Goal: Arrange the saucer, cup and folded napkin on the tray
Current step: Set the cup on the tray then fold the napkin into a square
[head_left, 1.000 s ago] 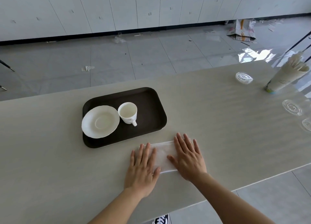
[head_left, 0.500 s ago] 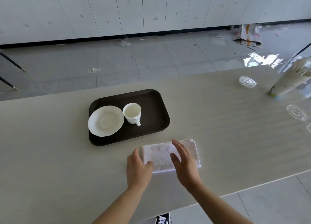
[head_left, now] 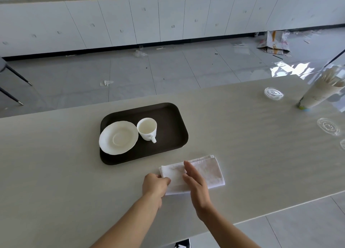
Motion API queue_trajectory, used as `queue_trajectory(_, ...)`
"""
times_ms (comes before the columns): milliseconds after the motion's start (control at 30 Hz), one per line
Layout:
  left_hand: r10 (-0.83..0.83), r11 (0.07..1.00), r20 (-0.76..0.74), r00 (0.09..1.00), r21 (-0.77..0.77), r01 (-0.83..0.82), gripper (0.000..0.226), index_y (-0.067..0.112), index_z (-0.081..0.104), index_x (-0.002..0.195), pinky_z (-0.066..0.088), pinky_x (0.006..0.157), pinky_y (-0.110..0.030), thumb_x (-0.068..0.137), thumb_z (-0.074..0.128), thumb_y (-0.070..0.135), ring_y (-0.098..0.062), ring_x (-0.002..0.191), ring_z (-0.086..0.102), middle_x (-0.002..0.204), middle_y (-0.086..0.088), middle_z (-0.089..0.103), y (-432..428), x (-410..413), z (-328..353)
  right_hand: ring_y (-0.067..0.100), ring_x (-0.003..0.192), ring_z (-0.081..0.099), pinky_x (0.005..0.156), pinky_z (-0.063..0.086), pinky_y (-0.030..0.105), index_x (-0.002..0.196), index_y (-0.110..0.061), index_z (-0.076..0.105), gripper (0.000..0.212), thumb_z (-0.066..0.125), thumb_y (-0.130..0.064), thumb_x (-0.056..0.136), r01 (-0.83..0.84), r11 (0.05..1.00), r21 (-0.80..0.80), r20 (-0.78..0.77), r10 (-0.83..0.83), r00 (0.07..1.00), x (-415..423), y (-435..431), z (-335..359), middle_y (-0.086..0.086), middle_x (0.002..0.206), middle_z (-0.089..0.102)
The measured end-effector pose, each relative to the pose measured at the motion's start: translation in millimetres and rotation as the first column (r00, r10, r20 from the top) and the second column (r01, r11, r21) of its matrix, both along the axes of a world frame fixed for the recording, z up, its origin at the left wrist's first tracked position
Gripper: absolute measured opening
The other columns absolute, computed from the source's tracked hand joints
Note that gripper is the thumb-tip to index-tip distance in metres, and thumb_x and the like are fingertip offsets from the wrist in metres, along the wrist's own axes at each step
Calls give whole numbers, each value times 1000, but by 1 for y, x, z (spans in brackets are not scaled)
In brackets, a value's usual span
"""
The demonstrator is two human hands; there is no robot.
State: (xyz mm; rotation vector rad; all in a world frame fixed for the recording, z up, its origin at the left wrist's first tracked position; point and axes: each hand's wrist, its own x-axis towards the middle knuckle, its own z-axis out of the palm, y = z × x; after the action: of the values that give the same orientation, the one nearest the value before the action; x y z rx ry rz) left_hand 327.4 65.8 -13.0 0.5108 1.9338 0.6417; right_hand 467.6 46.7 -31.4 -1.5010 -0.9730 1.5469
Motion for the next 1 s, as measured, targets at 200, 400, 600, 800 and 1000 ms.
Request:
queue_trajectory(200,77,993,2,997,88,-77,18,-8,64,76,46,55,-37,70,63,9,-30,61,54,70,-24,64,-4,1,-2,-14,128,48,98,41,8,145,-25,52,50,53,-3,100,-19,999,40,39,17,999,7,-23,-9,-19,143,55)
queue_trajectory(400,27,976,-88,996,215,-7,5,12,62,67,45,53,-34,72,61,11,-23,57,53,61,-4,61,-9,7,8,-2,117,63,92,48,6,128,-25,66,45,56,5,96,124,989,82,61,-129,990,16,-19,0,-14,128,68)
queue_trajectory(600,-70,934,-255,964,322,153,9,23,63,80,41,55,-27,74,64,16,-12,70,61,72,7,67,-8,12,25,31,97,66,84,53,38,126,-9,66,34,68,-15,93,136,964,228,749,-263,608,75,3,4,8,114,67)
queue_trajectory(800,-211,841,-263,941,442,312,20,26,67,85,47,62,-30,69,62,13,-13,73,60,75,4,67,-7,38,36,31,58,53,56,41,33,59,-15,52,36,65,-21,92,84,996,-13,772,-44,635,80,24,7,4,56,54)
queue_trajectory(1000,-274,742,-425,863,478,471,25,18,72,91,49,68,-30,72,63,6,-15,74,58,80,3,66,6,74,33,16,45,68,47,47,29,65,1,60,32,66,-19,89,104,992,-67,696,-28,718,82,27,8,15,57,68)
